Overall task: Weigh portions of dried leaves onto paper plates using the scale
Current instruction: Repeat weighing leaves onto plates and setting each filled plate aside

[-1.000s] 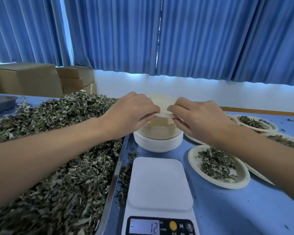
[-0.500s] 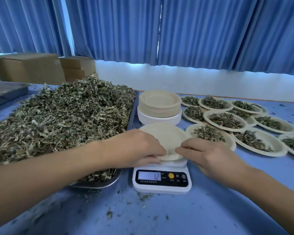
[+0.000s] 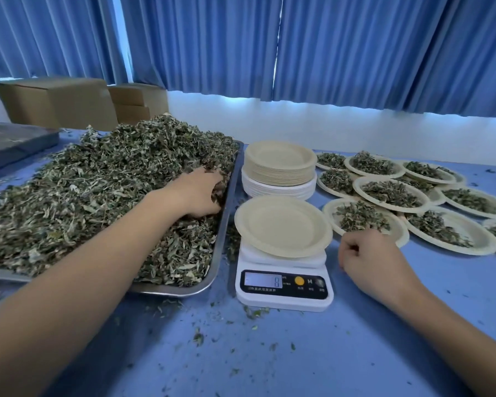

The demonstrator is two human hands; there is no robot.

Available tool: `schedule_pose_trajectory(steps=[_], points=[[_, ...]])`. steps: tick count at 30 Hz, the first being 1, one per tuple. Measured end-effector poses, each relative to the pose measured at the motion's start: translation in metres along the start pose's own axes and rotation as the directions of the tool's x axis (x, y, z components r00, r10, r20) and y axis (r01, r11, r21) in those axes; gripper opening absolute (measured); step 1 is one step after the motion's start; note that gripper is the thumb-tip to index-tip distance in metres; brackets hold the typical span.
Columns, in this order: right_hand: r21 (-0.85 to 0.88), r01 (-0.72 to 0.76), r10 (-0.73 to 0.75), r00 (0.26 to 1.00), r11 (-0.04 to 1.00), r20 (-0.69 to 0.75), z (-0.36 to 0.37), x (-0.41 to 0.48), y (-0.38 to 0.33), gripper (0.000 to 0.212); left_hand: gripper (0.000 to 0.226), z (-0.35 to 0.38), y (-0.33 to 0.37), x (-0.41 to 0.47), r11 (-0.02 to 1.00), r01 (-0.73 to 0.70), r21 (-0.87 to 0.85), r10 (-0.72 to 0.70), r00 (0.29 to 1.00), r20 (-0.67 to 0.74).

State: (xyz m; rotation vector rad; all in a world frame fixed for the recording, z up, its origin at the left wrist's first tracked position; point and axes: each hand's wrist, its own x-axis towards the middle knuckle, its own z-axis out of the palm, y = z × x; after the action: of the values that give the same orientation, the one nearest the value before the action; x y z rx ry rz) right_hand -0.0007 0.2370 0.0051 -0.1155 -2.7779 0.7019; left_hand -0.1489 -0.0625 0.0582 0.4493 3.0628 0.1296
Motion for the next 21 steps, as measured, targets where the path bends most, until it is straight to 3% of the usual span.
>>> schedule_pose_trajectory(steps=[2,5,7,13,21], points=[[0.027,-0.006,0.007,1.0,1.0,-0.018,0.005,0.002,0.004,0.026,0.075,0.007,-0.001,0.005,1.0,0.008,-0.011,-0.007,0.991,0.13],[0.025,0.006,-0.005,0.999,1.0,-0.036,0.007,0.005,0.005,0.026,0.04,0.01,0.005,0.003,0.99,-0.125,0.062,0.112,0.978,0.175],[-0.001,0.04,-0.04,0.998,0.999,-0.038,0.008,0.008,0.004,0.026,0.023,0.009,0.009,-0.002,0.982,-0.154,0.109,0.139,0.981,0.139],[-0.084,0.047,-0.047,0.999,0.995,0.004,0.013,0.005,0.002,0.024,0.016,0.009,0.012,-0.008,0.991,-0.098,0.094,0.094,0.995,0.04],[0.166,-0.031,0.016,0.996,0.986,0.089,-0.004,0.003,0.014,0.042,0.027,0.001,0.018,-0.018,0.999,0.035,-0.006,-0.036,0.993,-0.114]])
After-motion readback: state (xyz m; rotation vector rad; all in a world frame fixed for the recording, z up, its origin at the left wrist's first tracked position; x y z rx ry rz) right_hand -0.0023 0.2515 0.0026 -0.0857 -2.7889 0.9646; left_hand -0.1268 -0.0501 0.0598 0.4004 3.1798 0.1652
